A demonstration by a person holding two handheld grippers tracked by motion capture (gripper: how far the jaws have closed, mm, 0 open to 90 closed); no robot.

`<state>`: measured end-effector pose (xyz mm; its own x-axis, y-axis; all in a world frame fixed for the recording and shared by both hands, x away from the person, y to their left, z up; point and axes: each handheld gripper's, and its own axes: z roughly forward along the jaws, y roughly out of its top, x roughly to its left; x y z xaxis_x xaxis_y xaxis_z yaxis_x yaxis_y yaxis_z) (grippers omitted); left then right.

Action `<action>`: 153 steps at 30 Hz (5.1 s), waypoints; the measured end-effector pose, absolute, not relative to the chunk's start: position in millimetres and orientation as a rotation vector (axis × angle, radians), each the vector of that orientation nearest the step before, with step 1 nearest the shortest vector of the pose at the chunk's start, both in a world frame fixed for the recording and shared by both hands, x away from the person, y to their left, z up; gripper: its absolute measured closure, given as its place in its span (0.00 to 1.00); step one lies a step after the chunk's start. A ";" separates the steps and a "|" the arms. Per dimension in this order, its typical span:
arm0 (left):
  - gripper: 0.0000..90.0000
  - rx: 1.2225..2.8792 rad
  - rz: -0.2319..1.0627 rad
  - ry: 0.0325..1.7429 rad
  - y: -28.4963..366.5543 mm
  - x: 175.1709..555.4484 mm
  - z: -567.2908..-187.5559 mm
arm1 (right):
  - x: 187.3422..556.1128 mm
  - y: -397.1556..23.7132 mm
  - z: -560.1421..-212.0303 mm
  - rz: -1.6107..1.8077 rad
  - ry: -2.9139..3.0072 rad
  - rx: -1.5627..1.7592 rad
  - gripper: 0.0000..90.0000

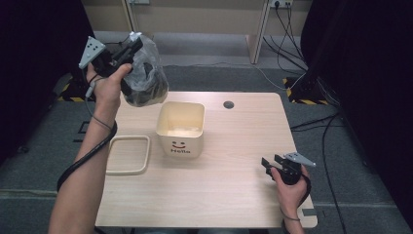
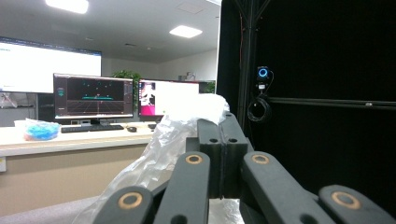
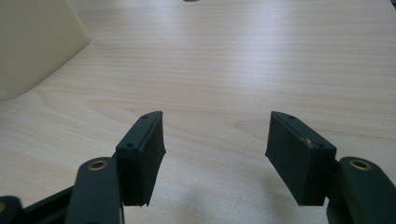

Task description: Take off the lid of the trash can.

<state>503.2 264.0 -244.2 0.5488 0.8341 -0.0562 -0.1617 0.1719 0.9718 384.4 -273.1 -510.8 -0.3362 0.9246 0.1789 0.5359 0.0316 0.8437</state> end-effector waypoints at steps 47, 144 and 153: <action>1.00 1.189 0.826 0.835 308.2 515.2 -282.6 | 384.3 -273.7 -510.8 1.242 1.889 1.479 0.41; 1.00 1.557 0.783 1.171 307.8 563.9 -419.9 | 384.8 -274.6 -511.2 1.253 1.895 1.489 0.39; 0.89 1.527 0.737 1.180 307.5 564.0 -417.0 | 384.4 -274.5 -511.1 1.254 1.895 1.488 0.39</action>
